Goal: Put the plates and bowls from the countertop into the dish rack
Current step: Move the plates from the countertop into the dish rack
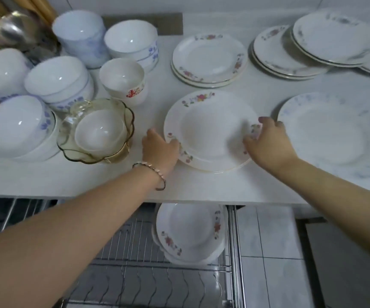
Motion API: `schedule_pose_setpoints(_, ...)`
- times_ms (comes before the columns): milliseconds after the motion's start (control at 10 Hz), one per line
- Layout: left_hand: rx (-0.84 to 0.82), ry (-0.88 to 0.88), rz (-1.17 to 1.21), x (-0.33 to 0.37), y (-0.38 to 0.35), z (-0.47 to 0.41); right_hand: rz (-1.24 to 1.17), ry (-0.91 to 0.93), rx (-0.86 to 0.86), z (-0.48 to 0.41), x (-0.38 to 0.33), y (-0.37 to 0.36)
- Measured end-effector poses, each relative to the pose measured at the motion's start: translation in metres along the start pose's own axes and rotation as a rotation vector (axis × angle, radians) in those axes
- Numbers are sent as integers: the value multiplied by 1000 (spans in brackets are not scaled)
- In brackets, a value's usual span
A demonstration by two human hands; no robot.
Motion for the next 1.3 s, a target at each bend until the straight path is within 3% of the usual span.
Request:
schedule_pose_setpoints(100, -93, 222, 270, -1, -12, -19, -94, -247, -71, -35, 6, -8)
schedule_pose_setpoints(200, -98, 298, 487, -12, -18, -31, -360, -354, -176, -42, 14, -22)
schedule_pose_setpoints(300, -135, 308, 521, -8, -14, -13, -473, -392, -145, -38, 30, -27)
schedule_pose_setpoints(500, -215, 268, 376, -31, 10, 38, -591, -380, -136, 32, 67, -26)
schedule_pose_setpoints(800, -734, 209, 172, -102, 64, 151, -467, -300, -189, 184, 91, -23)
schedule_pose_setpoints(900, -798, 285, 154, -144, 78, 177, -425, -367, -243, 227, 104, -51)
schedule_pose_setpoints(1100, -763, 475, 78, -223, 74, 181, -296, -561, -251, 247, 138, -143)
schedule_pose_setpoints(1300, -575, 452, -20, -267, 26, 124, -272, -708, -142, 191, 156, -218)
Point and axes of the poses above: each hand's wrist, its own z-axis away from the middle knuckle, its own y-axis out of the back of the hand, x = y × z, the point moved 4 cm from there along -z, towards the middle knuckle, and after that the axes turned 9 degrees about -y, right-handed, at the moved point
